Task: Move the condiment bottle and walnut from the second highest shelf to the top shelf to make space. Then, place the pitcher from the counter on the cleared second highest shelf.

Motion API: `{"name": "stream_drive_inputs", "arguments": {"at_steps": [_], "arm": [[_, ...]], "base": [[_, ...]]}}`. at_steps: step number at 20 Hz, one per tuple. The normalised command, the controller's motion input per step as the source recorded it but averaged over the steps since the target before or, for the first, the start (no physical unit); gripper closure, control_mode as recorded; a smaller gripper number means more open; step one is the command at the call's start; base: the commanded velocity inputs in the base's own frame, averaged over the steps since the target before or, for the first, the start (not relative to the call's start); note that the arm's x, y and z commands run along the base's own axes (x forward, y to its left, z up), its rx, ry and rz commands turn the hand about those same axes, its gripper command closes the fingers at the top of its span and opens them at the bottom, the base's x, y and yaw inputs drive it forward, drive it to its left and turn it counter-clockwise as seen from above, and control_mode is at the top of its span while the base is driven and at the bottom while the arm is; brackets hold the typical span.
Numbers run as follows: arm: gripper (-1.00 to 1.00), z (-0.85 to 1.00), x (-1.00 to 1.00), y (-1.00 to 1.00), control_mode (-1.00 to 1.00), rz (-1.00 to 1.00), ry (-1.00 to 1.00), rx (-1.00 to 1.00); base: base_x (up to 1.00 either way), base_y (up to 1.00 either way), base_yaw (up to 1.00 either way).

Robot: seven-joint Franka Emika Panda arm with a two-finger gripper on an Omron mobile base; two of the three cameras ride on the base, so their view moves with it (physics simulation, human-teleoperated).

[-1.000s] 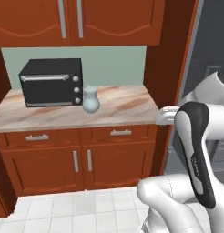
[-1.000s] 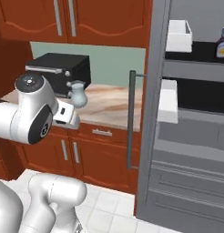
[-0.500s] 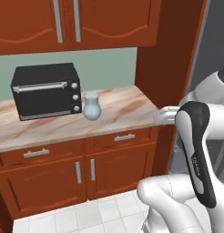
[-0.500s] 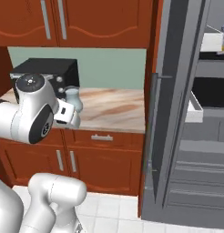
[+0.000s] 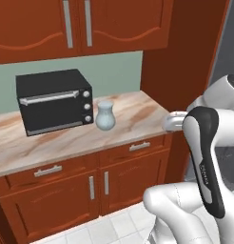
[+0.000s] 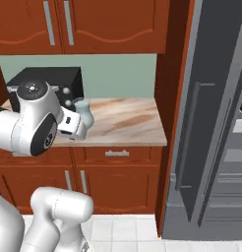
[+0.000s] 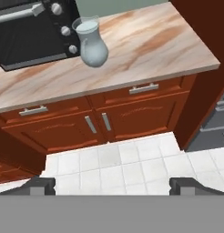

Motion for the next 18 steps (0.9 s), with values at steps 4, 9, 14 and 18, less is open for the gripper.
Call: {"name": "stream_drive_inputs", "arguments": {"at_steps": [4, 9, 14, 18], "arm": [[-1.0, 0.0, 0.0, 0.0, 1.0, 0.0, 0.0, 0.0], [-1.0, 0.0, 0.0, 0.0, 1.0, 0.0, 0.0, 0.0], [-1.0, 0.0, 0.0, 0.0, 1.0, 0.0, 0.0, 0.0], [-1.0, 0.0, 0.0, 0.0, 1.0, 0.0, 0.0, 0.0]], "base": [[0.4, 0.59, -0.2], [0.48, 0.57, -0.12], [0.44, 0.45, -0.07], [0.29, 0.32, -0.05]]}}
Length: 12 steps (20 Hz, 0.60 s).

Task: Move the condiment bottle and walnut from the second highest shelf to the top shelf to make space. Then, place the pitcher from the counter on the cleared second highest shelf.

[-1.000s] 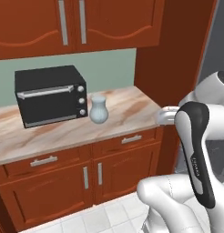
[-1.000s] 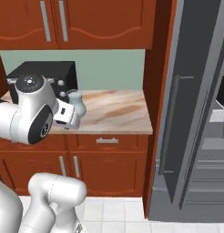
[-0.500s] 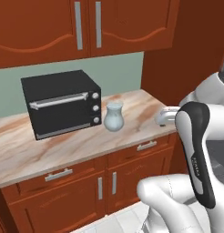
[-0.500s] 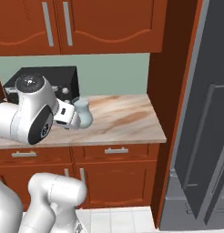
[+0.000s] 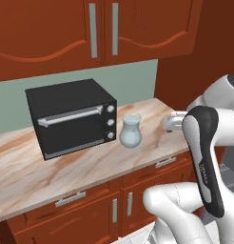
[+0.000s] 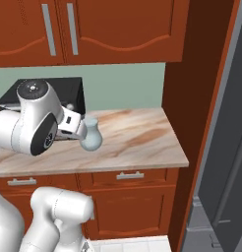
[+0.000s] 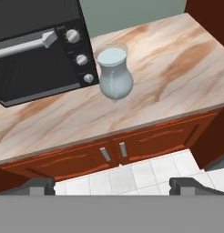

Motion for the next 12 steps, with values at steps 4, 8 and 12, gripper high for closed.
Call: {"name": "stream_drive_inputs", "arguments": {"at_steps": [4, 8, 12], "arm": [[-1.0, -0.27, 0.16, 0.3, -1.0, -0.03, 0.0, -0.05], [-1.0, -0.41, 0.23, 0.37, -1.0, -0.04, 0.0, -0.07], [-1.0, -0.35, 0.29, 0.26, -1.0, -0.04, 0.0, -0.04]], "base": [[0.06, 0.09, -0.01], [0.0, 0.0, 0.0], [0.0, 0.0, 0.0]]}}
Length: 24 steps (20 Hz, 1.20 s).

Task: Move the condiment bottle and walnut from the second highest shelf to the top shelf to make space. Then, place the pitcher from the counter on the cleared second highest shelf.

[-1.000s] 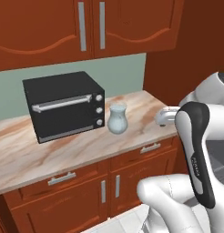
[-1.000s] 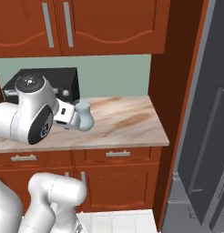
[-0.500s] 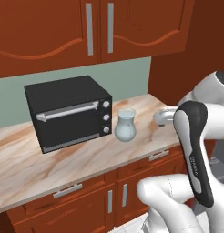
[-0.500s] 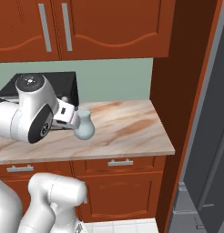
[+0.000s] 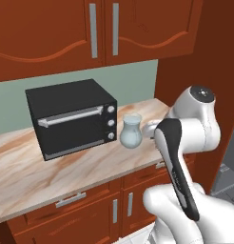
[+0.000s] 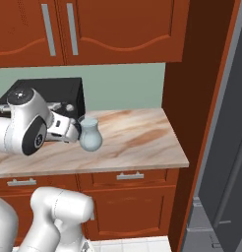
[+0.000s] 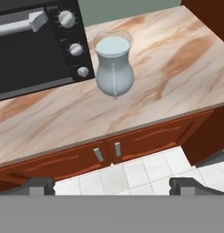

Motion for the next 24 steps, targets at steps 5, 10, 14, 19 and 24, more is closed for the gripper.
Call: {"name": "stream_drive_inputs", "arguments": {"at_steps": [5, 10, 14, 19, 24], "arm": [[-1.0, -0.27, 0.47, 0.09, -1.0, -0.05, 0.0, 0.0], [-1.0, -0.36, 0.48, -0.01, -1.0, 0.0, 0.0, 0.0], [-1.0, -0.38, 0.38, -0.17, -1.0, 0.0, 0.0, 0.01], [-1.0, -0.29, 0.43, -0.1, -1.0, 0.0, 0.0, 0.0], [-1.0, -0.12, 0.5, 0.0, -1.0, 0.0, 0.0, 0.0]], "base": [[0.0, 0.0, 0.0], [0.0, 0.0, 0.0], [0.0, 0.0, 0.0], [0.0, 0.0, 0.0], [0.0, 0.0, 0.0]]}}
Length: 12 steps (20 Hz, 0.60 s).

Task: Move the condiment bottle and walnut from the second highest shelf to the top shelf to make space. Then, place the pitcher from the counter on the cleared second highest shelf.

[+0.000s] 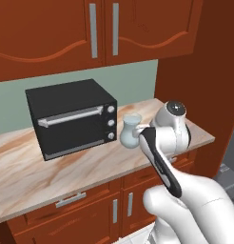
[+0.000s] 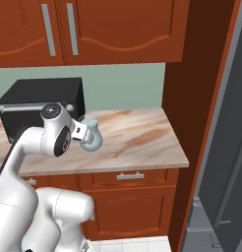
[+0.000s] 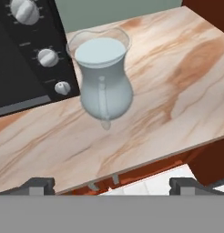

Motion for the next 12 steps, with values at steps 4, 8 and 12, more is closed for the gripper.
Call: {"name": "stream_drive_inputs", "arguments": {"at_steps": [4, 8, 12], "arm": [[-1.0, -0.06, 0.46, 0.0, -1.0, 0.0, 0.0, 0.0], [-1.0, -0.14, 0.38, 0.0, -1.0, 0.0, 0.0, 0.0], [-1.0, -0.24, 0.29, 0.0, -1.0, 0.0, 0.0, 0.0]], "base": [[0.0, 0.0, 0.0], [0.0, 0.0, 0.0], [0.0, 0.0, 0.0]]}}
